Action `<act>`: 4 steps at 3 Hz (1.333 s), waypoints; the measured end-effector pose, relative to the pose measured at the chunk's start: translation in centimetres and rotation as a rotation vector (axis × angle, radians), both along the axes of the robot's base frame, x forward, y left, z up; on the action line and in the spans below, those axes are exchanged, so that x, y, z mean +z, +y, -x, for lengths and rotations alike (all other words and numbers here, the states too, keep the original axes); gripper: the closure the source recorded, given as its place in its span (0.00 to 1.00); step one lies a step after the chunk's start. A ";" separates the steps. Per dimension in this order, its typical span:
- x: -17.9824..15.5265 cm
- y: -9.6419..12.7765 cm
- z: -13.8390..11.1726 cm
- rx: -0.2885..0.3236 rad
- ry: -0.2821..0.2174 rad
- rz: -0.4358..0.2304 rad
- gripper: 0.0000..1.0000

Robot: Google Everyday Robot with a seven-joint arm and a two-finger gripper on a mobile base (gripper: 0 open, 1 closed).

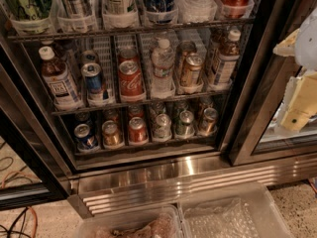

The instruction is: Pick orange can from bottom shelf of fridge

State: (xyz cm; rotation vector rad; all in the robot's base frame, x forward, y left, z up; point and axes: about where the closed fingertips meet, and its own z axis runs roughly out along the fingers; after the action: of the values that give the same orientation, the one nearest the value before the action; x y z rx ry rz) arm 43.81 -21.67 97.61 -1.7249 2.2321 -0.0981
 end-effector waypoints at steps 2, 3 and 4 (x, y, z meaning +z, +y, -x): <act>-1.8 0.7 -0.7 -0.001 0.031 -0.007 0.00; -7.3 0.7 -1.3 -0.031 0.114 -0.054 0.00; -12.8 0.4 -1.1 -0.062 0.177 -0.119 0.00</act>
Offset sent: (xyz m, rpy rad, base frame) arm 0.0155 0.0152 -0.0447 0.0150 0.0941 -0.0029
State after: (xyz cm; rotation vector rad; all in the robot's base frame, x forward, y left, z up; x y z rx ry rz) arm 44.92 -21.28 84.78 -1.6597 2.3639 0.1766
